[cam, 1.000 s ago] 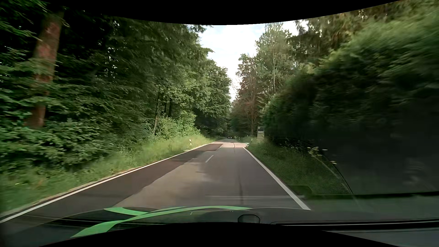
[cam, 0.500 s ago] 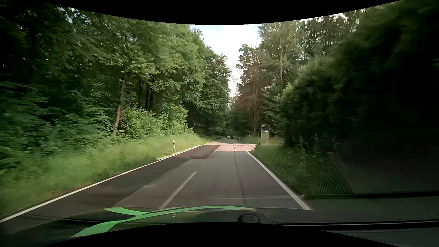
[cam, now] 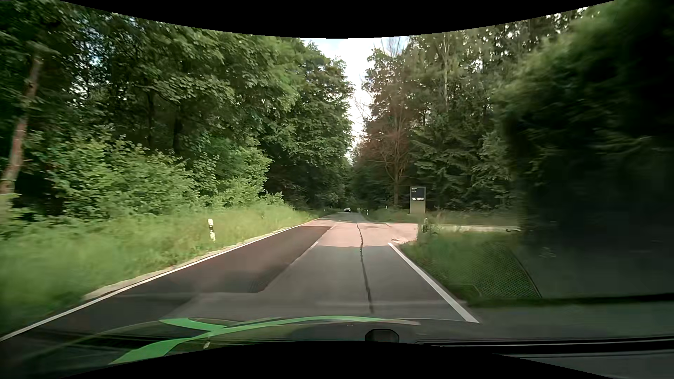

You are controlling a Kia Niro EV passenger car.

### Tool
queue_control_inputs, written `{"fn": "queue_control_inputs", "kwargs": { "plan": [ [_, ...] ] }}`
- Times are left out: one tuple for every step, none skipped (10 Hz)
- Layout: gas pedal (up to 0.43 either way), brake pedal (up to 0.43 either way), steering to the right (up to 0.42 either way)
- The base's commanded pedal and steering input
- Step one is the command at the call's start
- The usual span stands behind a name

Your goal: Follow the waypoints while adhering to traffic rules and regulations

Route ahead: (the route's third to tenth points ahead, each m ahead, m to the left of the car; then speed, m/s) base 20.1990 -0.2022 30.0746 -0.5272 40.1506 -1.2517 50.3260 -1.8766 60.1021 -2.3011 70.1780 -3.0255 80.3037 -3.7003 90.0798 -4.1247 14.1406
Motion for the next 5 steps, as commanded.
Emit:
{"fn": "queue_control_inputs", "kwargs": {
  "plan": [
    [0.13,0.0,-0.003],
    [0.13,0.0,-0.004],
    [0.13,0.0,-0.004],
    [0.13,0.0,-0.004],
    [0.13,0.0,-0.004]
  ]
}}
